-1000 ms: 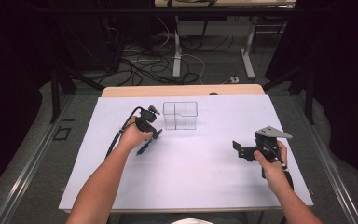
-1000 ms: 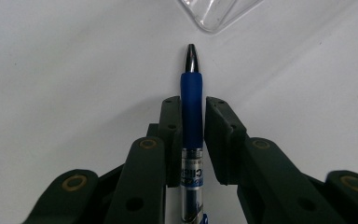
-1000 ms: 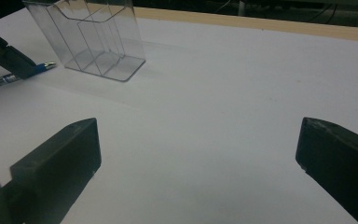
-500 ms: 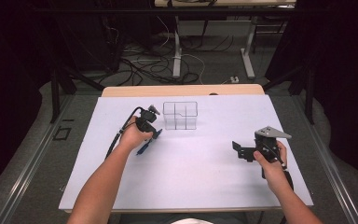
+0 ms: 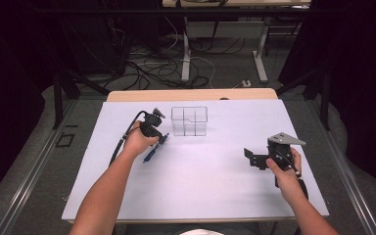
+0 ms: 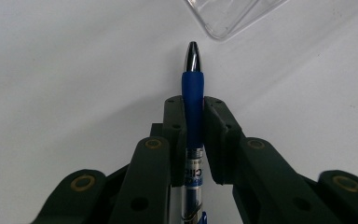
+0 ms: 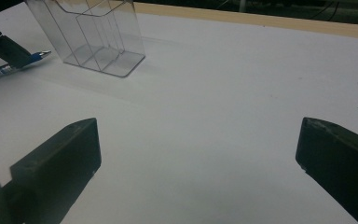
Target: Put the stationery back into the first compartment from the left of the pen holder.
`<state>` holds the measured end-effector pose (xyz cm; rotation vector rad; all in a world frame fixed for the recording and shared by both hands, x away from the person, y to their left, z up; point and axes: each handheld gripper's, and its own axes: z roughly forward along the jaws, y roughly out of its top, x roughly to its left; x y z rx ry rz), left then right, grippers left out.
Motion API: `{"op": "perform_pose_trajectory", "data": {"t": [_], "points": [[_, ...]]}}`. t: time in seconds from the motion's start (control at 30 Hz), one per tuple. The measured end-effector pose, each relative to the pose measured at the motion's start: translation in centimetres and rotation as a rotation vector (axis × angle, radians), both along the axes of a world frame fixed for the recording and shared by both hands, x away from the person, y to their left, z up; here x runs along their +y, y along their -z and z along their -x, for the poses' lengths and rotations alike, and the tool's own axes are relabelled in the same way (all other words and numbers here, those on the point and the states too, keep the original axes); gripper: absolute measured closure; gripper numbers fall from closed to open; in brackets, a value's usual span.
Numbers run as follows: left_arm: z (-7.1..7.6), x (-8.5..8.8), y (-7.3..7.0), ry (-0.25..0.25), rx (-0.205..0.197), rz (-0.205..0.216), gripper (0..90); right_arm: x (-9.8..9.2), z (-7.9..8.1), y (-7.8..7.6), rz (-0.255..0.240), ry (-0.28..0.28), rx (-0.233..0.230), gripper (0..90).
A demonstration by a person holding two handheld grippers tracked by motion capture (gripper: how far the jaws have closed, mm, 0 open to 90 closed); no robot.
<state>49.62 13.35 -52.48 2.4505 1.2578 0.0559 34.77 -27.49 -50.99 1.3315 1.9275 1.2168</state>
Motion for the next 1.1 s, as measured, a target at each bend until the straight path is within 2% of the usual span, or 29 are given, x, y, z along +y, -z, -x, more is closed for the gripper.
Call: {"op": "perform_pose_trajectory", "data": {"t": [0.3,0.33,0.37,0.43,0.57,0.67,0.77,0.9,1.03,1.1], "points": [[-0.3,1.2,-0.9,-0.045,-0.019,0.082,79.5,-0.1,0.0,0.0,0.003,0.001,0.001,0.0],[-0.2,1.3,-1.0,-0.069,-0.012,0.101,79.5,-0.1,0.0,0.0,0.005,0.003,0.001,0.0],[-0.3,1.5,-1.1,-0.063,-0.019,0.106,79.5,-0.1,0.0,0.0,0.004,0.000,0.000,0.0],[-0.3,1.8,-1.3,-0.084,-0.018,0.134,79.5,-0.1,0.0,0.0,0.003,0.001,0.000,0.0],[-0.4,2.4,-1.9,-0.112,-0.037,0.166,79.5,-0.1,0.0,0.0,0.005,0.003,0.002,0.0],[-0.4,3.0,-2.4,-0.136,-0.054,0.206,79.5,0.0,0.0,0.1,0.001,0.003,0.003,0.0],[-0.4,3.5,-2.9,-0.172,-0.067,0.256,79.5,0.0,0.0,0.1,0.004,0.004,0.003,0.0],[-0.4,4.1,-3.5,-0.212,-0.085,0.297,79.5,0.0,-0.1,0.1,0.004,0.002,0.001,0.0],[-0.2,4.6,-4.2,-0.290,-0.111,0.371,79.5,0.0,-0.1,0.1,0.007,0.002,0.000,0.0],[-0.1,5.0,-4.5,-0.311,-0.122,0.400,79.5,0.0,0.0,0.1,0.010,0.004,0.002,0.0]]}}
